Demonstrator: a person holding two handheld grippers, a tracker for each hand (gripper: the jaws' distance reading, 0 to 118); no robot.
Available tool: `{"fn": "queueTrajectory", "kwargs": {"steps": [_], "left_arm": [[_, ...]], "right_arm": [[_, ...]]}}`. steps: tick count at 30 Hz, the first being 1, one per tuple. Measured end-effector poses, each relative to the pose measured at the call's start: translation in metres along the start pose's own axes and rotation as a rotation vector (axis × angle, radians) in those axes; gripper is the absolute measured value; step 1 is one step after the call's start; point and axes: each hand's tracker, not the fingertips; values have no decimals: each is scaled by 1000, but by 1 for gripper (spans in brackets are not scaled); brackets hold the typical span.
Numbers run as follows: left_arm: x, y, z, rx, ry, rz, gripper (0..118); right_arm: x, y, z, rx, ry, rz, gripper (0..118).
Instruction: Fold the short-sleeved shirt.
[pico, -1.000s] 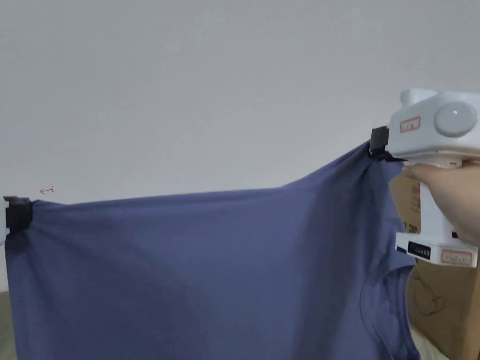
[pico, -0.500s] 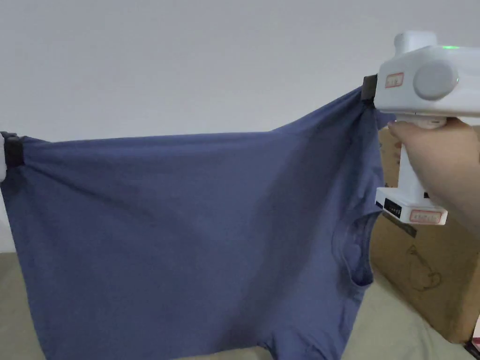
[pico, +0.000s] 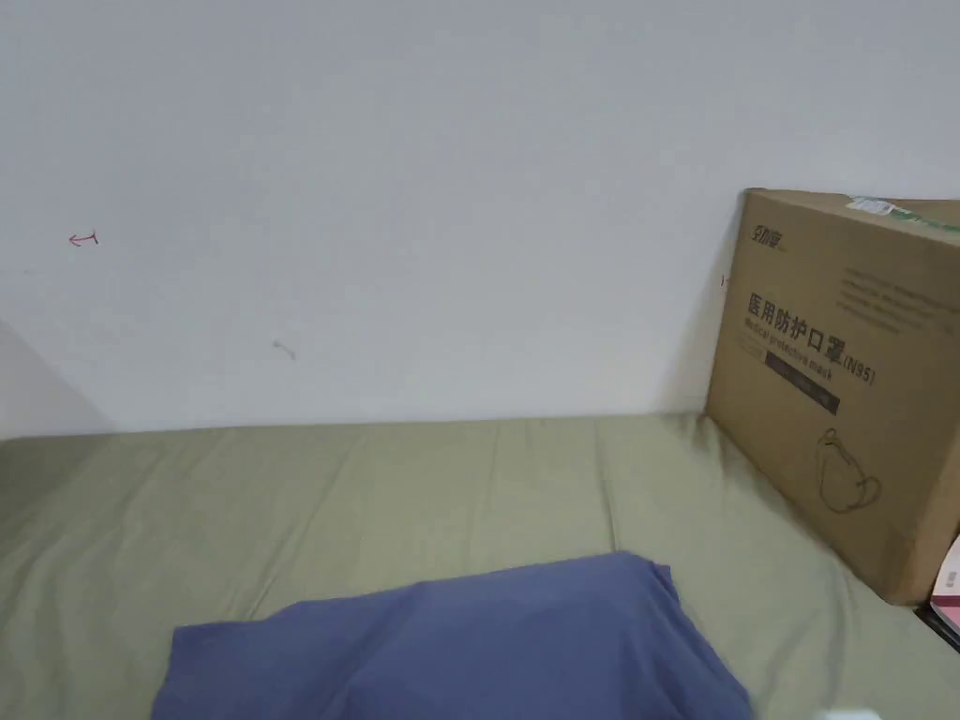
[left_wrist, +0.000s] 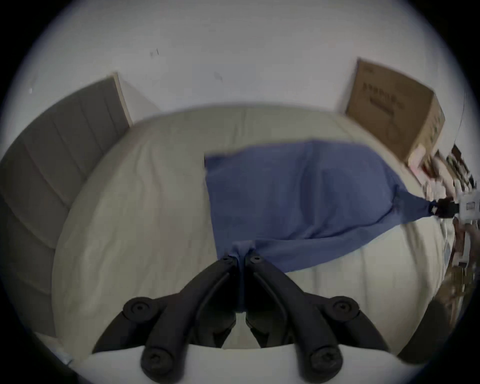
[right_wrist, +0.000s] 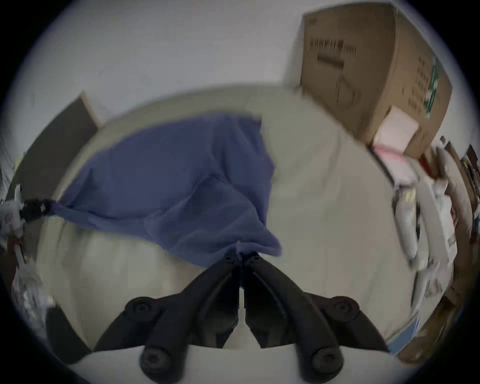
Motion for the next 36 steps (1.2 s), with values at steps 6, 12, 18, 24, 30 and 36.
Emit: {"fn": "queueTrajectory", "kwargs": {"steps": [6,12,18,24,30,36], "left_arm": [[-19,-101,58,-42,-39,24,4],[-6,-159,95,-36,-52,8,4],[-2,-179,106,-37,-42,-42,4],[-3,-174,127,7,-21,-58,84],[4,-146,200,337,-116,72,118],[61,-101,248,611,-99,33,118]], "right_arm": [[30,-118,45,-109,74,-27,1],[31,-179,79,-123,97,23,1],[25,-195,87,-169,63,41,1],[16,-193,106,-69,32,9,115],[-17,-165,179,335,178,-109,118],[-93,-123,220,720,166,-70,117]]}}
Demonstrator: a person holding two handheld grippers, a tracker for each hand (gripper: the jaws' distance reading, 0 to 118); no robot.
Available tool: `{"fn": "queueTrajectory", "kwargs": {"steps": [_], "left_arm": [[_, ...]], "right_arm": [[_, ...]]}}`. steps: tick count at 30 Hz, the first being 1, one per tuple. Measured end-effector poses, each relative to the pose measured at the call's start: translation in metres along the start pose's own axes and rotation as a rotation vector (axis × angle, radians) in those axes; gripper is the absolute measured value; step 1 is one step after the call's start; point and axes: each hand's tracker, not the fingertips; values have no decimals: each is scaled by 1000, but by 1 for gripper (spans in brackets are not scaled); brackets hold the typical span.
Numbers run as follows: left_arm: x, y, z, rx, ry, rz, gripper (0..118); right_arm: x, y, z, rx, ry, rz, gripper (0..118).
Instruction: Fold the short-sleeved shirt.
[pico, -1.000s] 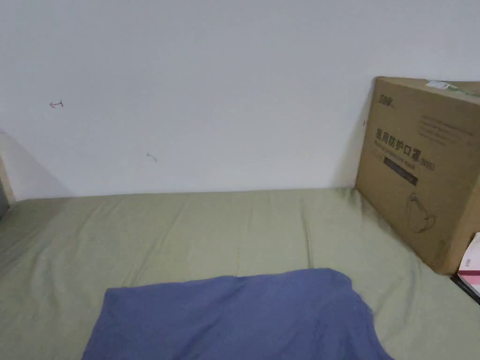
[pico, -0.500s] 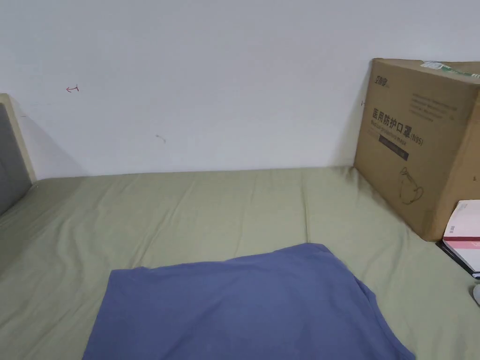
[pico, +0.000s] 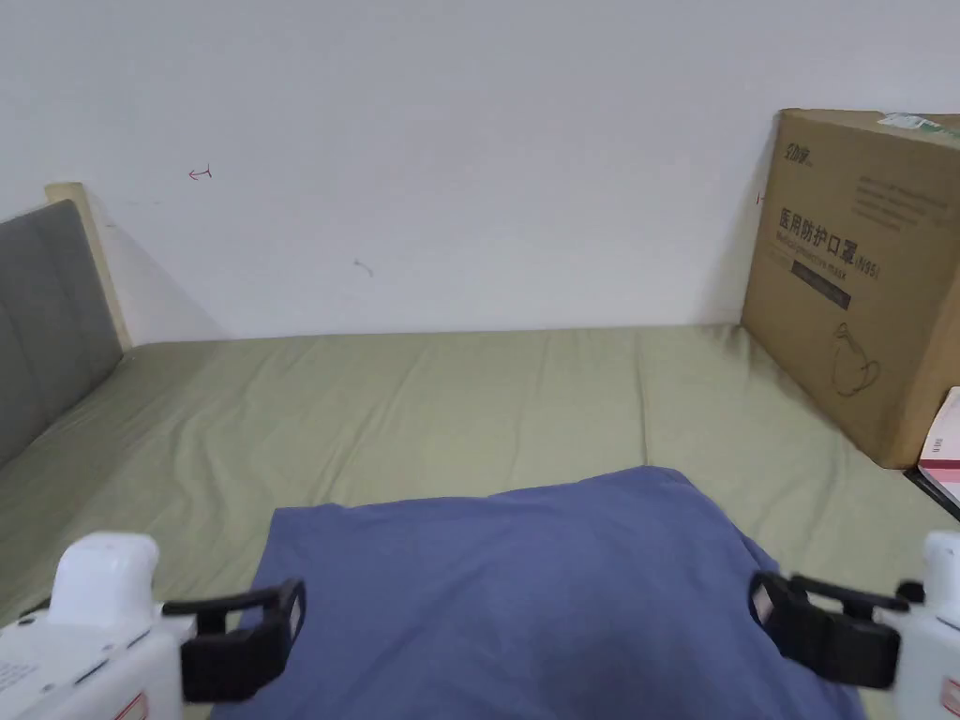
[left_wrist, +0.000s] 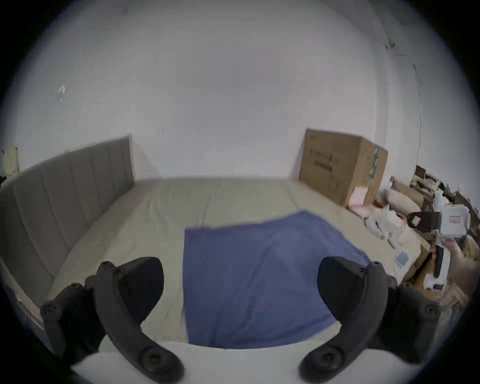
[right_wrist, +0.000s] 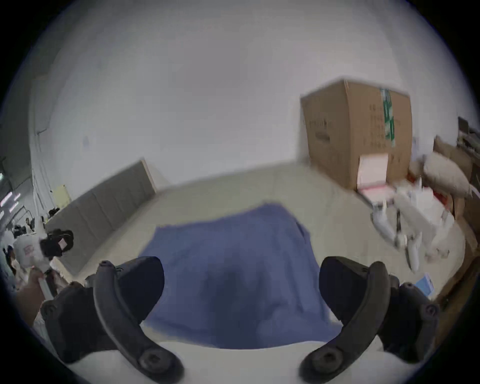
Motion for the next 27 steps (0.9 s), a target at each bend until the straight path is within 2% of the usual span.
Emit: {"fn": "queueTrajectory", "kwargs": {"steps": [2,3,5,6,7,9,13,15,17,20,21,22,23,24,25,26,27], "left_arm": [[18,12,5,104,10,-24,108],[21,16,4,144,19,-27,95],[40,25,0,165,51,-32,33],[45,27,-2,158,59,-37,2],[46,28,-6,161,87,-44,0],[48,32,-9,166,65,-24,0],[37,47,-18,74,67,-16,0],[20,56,-30,-101,66,-19,0],[-8,54,-50,-394,18,43,0],[-47,20,-71,-675,-43,159,1],[-55,8,-76,-729,-38,143,6],[-63,-9,-81,-784,-40,123,36],[-66,-24,-82,-799,-6,110,78],[-70,-38,-83,-809,14,104,111],[-75,-53,-85,-825,-3,106,117],[-79,-67,-87,-877,-13,103,111],[-82,-75,-83,-849,0,95,111]], "right_arm": [[-23,10,0,128,10,17,110],[-33,14,1,174,12,21,101],[-47,21,-2,240,8,26,32],[-51,23,-4,245,-16,24,3],[-55,26,-7,243,-18,14,1],[-52,32,-16,214,21,-8,1],[-51,36,-24,196,-5,11,1],[-47,37,-24,169,7,18,1],[-44,36,-25,135,-3,34,1],[-39,29,-30,65,15,28,1],[-38,26,-33,44,19,28,1],[-38,22,-35,24,20,30,1],[-38,18,-38,5,22,31,1],[-39,14,-39,-7,24,30,1],[-39,10,-41,-26,30,26,1],[-38,7,-43,-46,35,21,1],[-38,4,-44,-58,40,18,1]]}}
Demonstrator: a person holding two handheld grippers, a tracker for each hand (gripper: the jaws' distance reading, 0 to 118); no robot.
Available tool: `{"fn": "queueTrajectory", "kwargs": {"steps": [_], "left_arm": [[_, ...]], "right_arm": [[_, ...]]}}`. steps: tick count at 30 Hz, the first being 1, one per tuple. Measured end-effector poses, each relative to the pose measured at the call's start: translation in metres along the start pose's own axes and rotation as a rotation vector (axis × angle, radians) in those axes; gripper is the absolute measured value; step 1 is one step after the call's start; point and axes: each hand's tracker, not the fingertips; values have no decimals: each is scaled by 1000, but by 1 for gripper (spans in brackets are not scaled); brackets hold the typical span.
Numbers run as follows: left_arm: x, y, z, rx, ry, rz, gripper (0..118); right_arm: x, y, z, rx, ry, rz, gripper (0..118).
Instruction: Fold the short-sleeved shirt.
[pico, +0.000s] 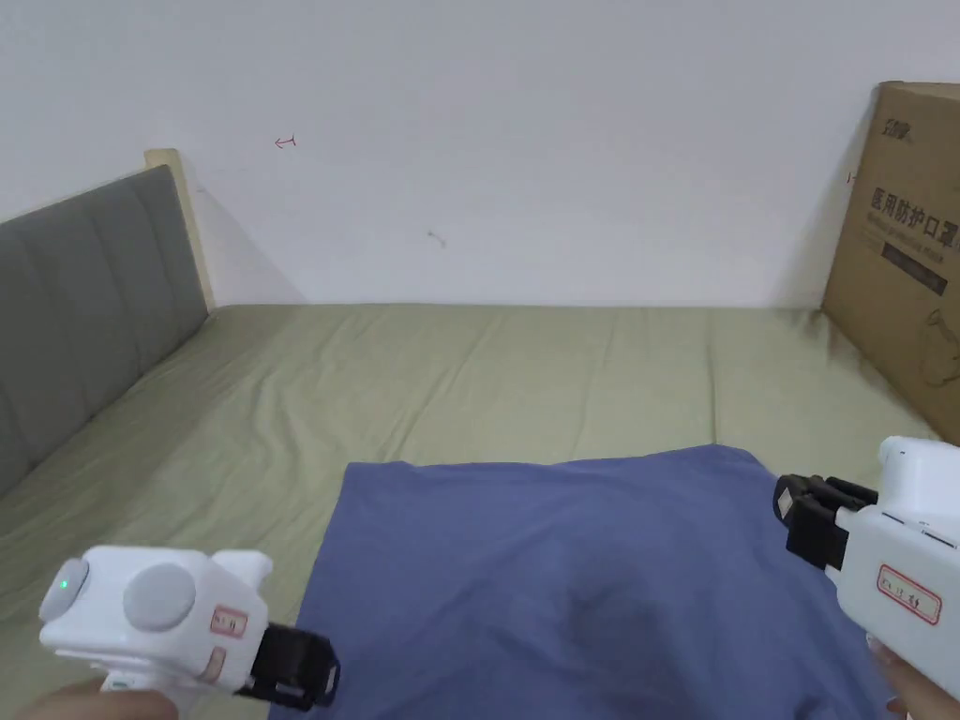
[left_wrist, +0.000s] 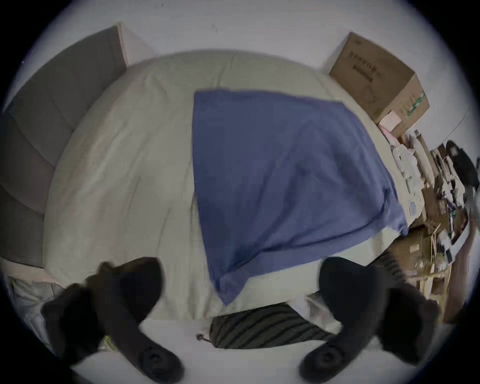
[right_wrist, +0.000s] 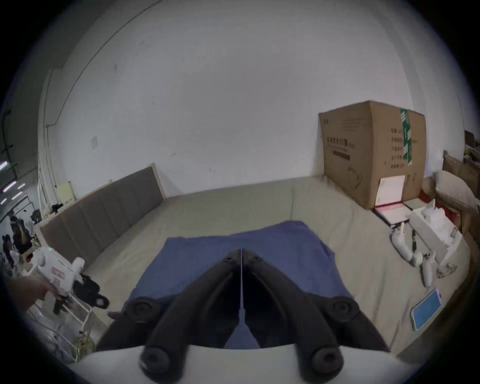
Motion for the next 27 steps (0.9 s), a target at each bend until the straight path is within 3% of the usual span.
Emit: {"fn": "queueTrajectory", "kwargs": {"steps": [6,7,8,10,12,18,20,21,22,23,25,27], "left_arm": [[-2,-25,-50,-79,111,-85,111],[-3,-27,-55,-76,118,-88,106],[-3,-34,-59,-82,126,-97,94],[-5,-39,-57,-68,104,-113,33],[0,-44,-48,-3,76,-106,4],[8,-53,-6,172,50,-91,4],[11,-53,8,212,43,-73,4],[11,-54,12,221,35,-63,4],[11,-55,16,234,31,-55,4],[12,-57,20,236,19,-40,4],[19,-56,25,245,2,-26,4],[21,-59,27,250,-1,-19,4]], "right_arm": [[3,-13,-5,-65,0,-24,1],[5,-15,-5,-75,-1,-29,1],[6,-17,-5,-82,-4,-32,1],[11,-19,-3,-91,-14,-33,1],[19,-20,0,-97,-17,-38,1],[66,-25,16,-164,-85,-38,1],[90,-32,19,-246,-99,-50,17],[100,-36,19,-284,-104,-44,46],[110,-43,19,-344,-115,-36,97],[119,-51,16,-420,-130,-27,117],[138,-74,10,-570,-147,-44,118],[156,-97,16,-578,-171,-101,118]]}}
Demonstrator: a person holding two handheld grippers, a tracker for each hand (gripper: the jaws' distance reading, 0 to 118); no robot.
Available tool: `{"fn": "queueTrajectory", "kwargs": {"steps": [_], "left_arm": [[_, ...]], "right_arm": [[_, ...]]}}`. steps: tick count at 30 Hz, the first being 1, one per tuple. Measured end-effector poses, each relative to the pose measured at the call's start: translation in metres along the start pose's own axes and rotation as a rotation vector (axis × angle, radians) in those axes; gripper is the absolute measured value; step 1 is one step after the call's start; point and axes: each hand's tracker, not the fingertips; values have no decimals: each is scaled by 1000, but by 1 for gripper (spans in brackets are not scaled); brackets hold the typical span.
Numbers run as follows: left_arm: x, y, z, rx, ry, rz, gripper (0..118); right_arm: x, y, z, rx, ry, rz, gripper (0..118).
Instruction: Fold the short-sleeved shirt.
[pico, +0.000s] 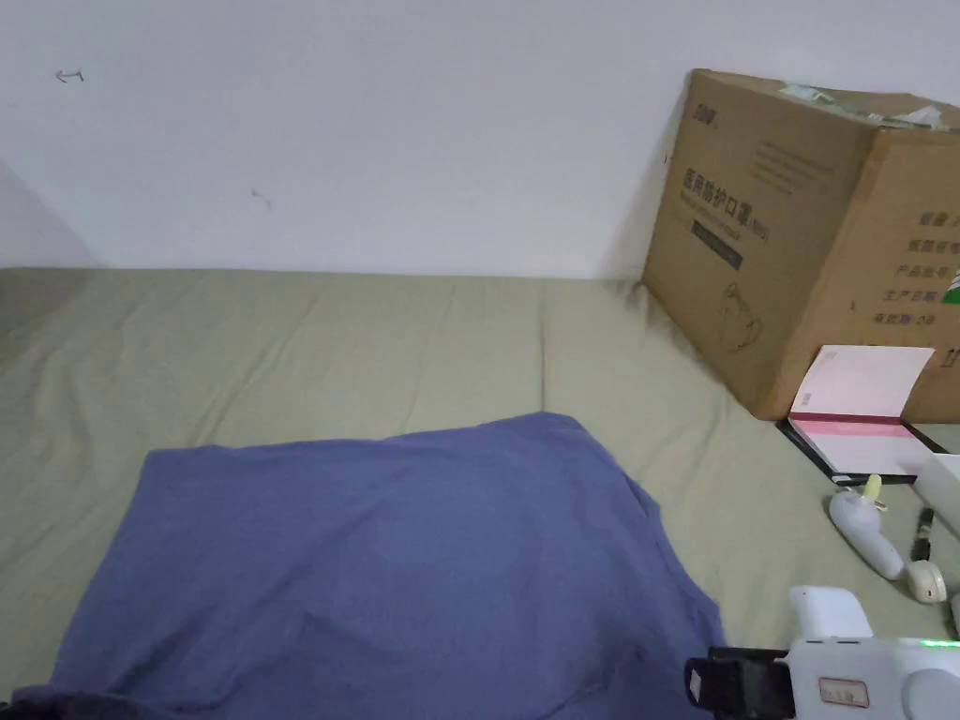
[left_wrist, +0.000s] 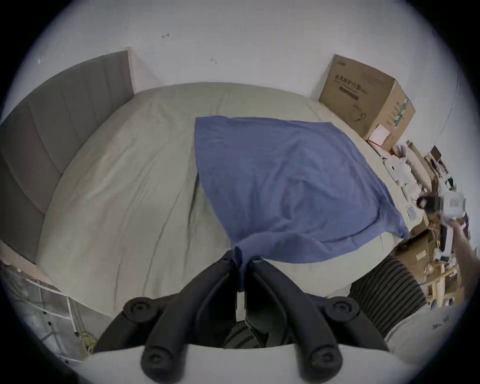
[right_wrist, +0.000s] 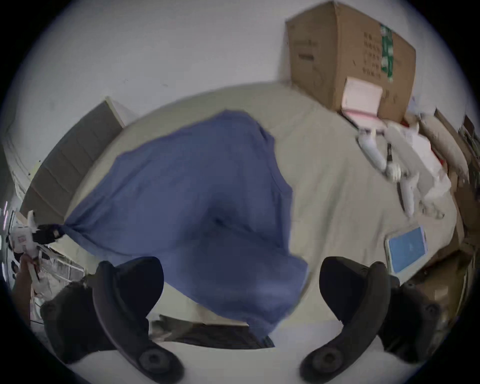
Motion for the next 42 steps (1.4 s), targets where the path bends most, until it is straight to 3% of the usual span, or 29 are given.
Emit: {"fn": "queueTrajectory", "kwargs": {"steps": [3,6,8,11,12,13,14,17,20,26,31,37,42], "left_arm": [[4,-1,-2,-5,28,10,4],[5,-3,-8,-40,66,43,4],[8,-7,-10,-77,94,38,4],[14,-9,-18,-119,136,-5,4],[16,-10,-19,-120,136,-10,4],[17,-9,-23,-125,138,-16,4],[17,-9,-23,-128,140,-20,4],[15,-7,-25,-124,119,3,4],[11,-5,-21,-118,112,15,4],[2,11,-10,-90,60,82,4],[-4,44,-17,-81,26,171,4],[-15,106,-64,-84,39,272,4],[-35,151,-128,-137,35,418,4]], "right_arm": [[17,-10,-17,-154,-70,-17,116],[23,-23,-28,-243,-112,38,113],[19,-32,-30,-286,-83,93,94],[5,-42,-29,-279,-92,202,55],[2,-43,-27,-273,-85,209,40],[1,-44,-25,-266,-75,207,11],[-4,-44,-20,-251,-76,213,1],[-7,-41,-11,-237,-84,215,1],[3,-32,4,-213,-53,152,1],[10,9,56,-26,7,27,1],[3,69,66,136,-2,18,1],[-13,149,5,199,-35,-7,1],[-18,200,-76,172,-64,-74,1]]}}
